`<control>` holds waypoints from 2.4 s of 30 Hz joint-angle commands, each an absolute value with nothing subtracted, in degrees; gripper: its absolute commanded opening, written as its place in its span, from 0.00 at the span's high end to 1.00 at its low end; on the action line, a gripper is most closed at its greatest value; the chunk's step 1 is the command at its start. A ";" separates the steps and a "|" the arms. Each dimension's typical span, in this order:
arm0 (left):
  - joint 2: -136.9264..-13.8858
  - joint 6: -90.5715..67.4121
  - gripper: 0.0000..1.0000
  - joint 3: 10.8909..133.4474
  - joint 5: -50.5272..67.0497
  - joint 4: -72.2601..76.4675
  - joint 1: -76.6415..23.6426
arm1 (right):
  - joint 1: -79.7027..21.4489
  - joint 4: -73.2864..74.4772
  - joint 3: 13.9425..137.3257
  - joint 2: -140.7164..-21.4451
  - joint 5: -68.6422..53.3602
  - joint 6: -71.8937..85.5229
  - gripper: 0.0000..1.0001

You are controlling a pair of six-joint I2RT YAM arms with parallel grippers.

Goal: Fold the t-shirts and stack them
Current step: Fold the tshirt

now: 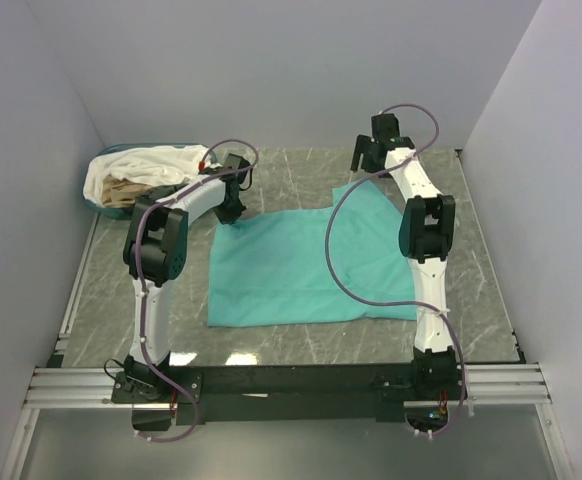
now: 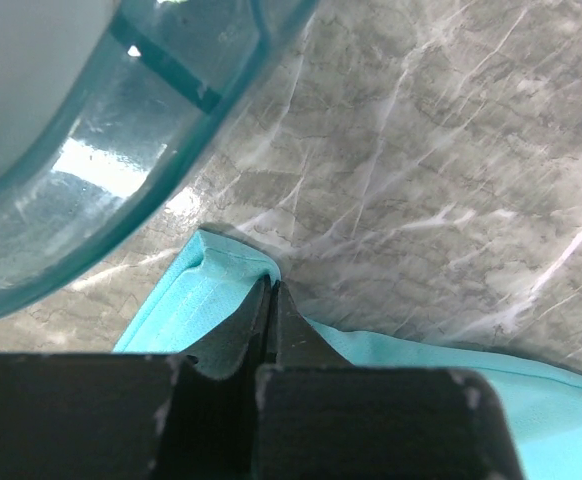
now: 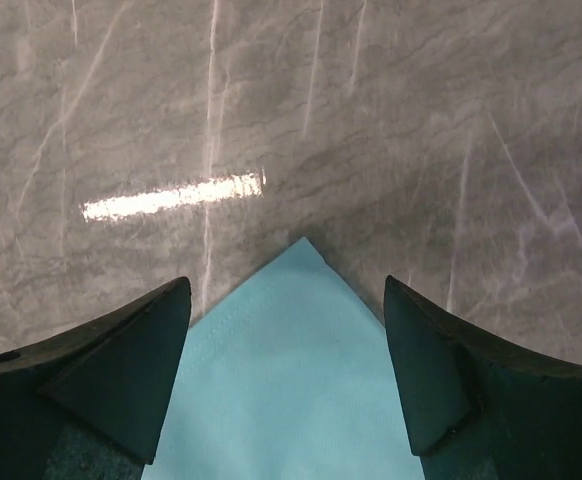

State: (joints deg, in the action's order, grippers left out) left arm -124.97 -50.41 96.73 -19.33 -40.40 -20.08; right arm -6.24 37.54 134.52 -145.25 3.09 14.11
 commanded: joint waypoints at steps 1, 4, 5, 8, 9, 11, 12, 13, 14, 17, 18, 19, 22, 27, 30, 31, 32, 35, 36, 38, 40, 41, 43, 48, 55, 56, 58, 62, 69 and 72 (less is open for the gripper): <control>-123.66 -50.01 0.99 96.33 -18.45 -42.01 -20.30 | -6.76 38.32 135.18 -142.56 2.29 14.16 0.17; -123.23 -49.83 0.99 96.07 -19.07 -42.27 -20.30 | -7.12 40.50 134.82 -142.99 2.46 13.97 0.19; -123.14 -49.83 0.99 96.06 -19.16 -42.28 -20.30 | -7.12 43.30 137.09 -144.65 2.55 14.15 0.19; -122.61 -49.48 0.99 95.54 -18.81 -41.66 -20.21 | -7.21 48.23 140.61 -147.56 1.85 14.15 0.20; -122.61 -49.31 0.99 95.45 -18.55 -41.49 -20.30 | -7.12 48.69 140.80 -147.74 1.67 14.24 0.20; -122.87 -49.22 0.99 95.45 -18.20 -41.31 -20.30 | -7.12 48.69 139.41 -147.40 1.32 14.24 0.20; -122.96 -49.22 0.99 95.36 -18.11 -41.22 -20.30 | -7.12 48.52 138.70 -147.13 0.80 14.06 0.20; -123.05 -49.13 0.99 95.36 -18.02 -41.13 -20.22 | -7.12 48.34 138.00 -146.95 0.44 13.98 0.20; -123.13 -49.13 0.99 95.45 -17.93 -41.31 -20.21 | -7.12 48.77 138.16 -147.13 0.18 13.89 0.20; -122.96 -48.87 0.99 95.10 -17.93 -41.13 -20.30 | -7.21 51.31 139.21 -148.62 0.18 13.80 0.21; -122.70 -48.87 0.99 94.92 -18.28 -41.05 -20.22 | -7.12 52.02 139.74 -149.15 0.18 13.62 0.22; -122.52 -48.78 0.99 94.75 -18.37 -40.96 -20.21 | -7.12 52.64 140.44 -149.85 -1.13 13.54 0.23; -122.26 -48.52 0.99 94.57 -18.37 -40.61 -20.21 | -7.12 52.48 140.10 -149.59 -2.19 13.19 0.29; -122.26 -48.60 0.99 94.13 -18.46 -40.61 -20.21 | -7.21 49.75 138.08 -147.75 -2.64 12.74 0.41; -122.08 -48.69 0.99 94.13 -18.46 -40.52 -20.21 | -7.12 48.43 138.87 -147.31 -0.63 13.35 0.59; -121.99 -48.69 0.99 94.04 -18.46 -40.60 -20.21 | -7.21 48.25 139.04 -147.13 -0.09 13.62 0.65; -121.99 -48.69 0.99 93.96 -18.54 -40.61 -20.21 | -7.21 48.16 138.96 -147.13 -0.09 13.80 0.72; -121.82 -48.69 0.99 94.04 -18.98 -40.96 -20.21 | -7.29 48.95 138.78 -147.13 2.11 14.50 0.91; -121.73 -48.69 0.99 94.04 -19.07 -41.13 -20.21 | -7.29 49.04 138.87 -147.30 2.02 14.50 0.98; -121.64 -48.60 0.99 94.04 -19.16 -41.04 -20.21 | -7.29 49.13 139.04 -147.39 1.85 14.33 1.00; -121.47 -48.69 0.99 93.96 -19.16 -41.13 -20.21 | -7.29 48.78 138.96 -147.13 2.02 14.33 1.00; -121.38 -48.60 0.99 93.96 -18.90 -41.05 -20.21 | -7.21 48.26 138.52 -146.87 1.93 13.98 1.00; -121.03 -48.43 0.99 93.61 -18.63 -40.70 -20.21 | -7.29 45.29 137.12 -145.11 1.76 13.28 1.00; -120.24 -48.43 0.99 92.81 -17.76 -39.82 -20.21 | -6.51 38.59 136.58 -143.17 2.03 13.97 0.87; -120.85 -48.25 0.99 94.74 -16.17 -39.81 -20.21 | -5.19 35.24 139.66 -144.32 -1.05 14.85 0.43; -121.28 -48.08 0.99 95.88 -16.35 -40.25 -20.21 | -5.01 35.68 139.22 -144.23 -0.79 15.38 0.33; -121.81 -47.81 0.99 96.85 -16.35 -41.39 -20.21 | -4.49 37.86 138.34 -144.40 -1.93 15.82 0.15; -121.38 -47.37 0.99 97.30 -16.70 -41.92 -20.21 | -2.82 45.51 141.49 -148.17 -5.79 17.58 0.14; -119.62 -47.64 0.99 94.13 -16.79 -40.96 -20.21 | -4.04 52.29 141.95 -151.53 -11.43 13.89 0.16; -119.09 -47.90 0.99 92.82 -17.14 -40.78 -20.21 | -6.05 53.35 142.73 -151.70 -10.73 11.69 0.13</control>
State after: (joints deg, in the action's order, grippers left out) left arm -122.63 -48.71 94.06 -17.19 -40.86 -20.08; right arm -3.20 49.08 142.80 -151.26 -9.30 14.61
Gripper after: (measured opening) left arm 0.013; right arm 0.863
